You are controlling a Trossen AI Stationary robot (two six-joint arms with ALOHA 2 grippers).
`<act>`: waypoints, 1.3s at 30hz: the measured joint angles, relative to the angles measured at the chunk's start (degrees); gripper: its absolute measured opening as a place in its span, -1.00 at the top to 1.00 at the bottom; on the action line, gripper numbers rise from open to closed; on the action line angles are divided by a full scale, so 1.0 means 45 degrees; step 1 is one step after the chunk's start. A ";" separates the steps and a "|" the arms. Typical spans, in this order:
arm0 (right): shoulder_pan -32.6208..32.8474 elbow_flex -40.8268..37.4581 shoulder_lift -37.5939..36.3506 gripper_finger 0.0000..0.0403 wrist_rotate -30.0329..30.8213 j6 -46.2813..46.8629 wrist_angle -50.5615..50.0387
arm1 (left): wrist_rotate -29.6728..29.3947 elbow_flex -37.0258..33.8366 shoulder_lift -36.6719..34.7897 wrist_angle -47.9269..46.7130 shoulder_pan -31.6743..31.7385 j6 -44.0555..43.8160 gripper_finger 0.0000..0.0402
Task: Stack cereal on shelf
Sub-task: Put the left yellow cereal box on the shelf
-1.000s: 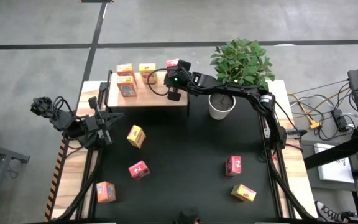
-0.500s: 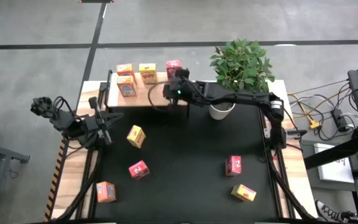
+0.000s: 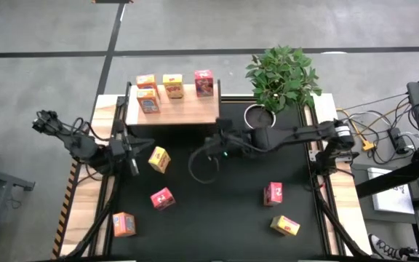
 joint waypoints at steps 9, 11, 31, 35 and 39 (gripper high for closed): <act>0.1170 -0.4338 -0.2169 0.96 0.0015 0.0507 0.3289 | -0.0004 0.1417 0.2299 -0.0910 0.0000 -0.2884 1.00; 0.1317 -0.5221 -0.2615 0.96 0.0008 0.0245 0.4198 | 0.0002 0.2161 0.2895 -0.2095 -0.0004 -0.4182 1.00; 0.1438 -0.8977 -0.5187 0.96 -0.0094 -0.3635 1.0208 | 0.5767 0.8164 0.8464 -1.8059 0.1282 -1.9869 0.89; 0.1433 -0.9146 -0.5209 0.96 -0.0094 -0.3817 1.0169 | 0.5773 0.7994 0.8491 -1.7785 0.1517 -2.0105 0.69; 0.1433 -0.9353 -0.5211 0.96 -0.0098 -0.3824 1.0154 | 0.5771 0.7390 0.8418 -1.7265 0.1970 -2.0268 0.40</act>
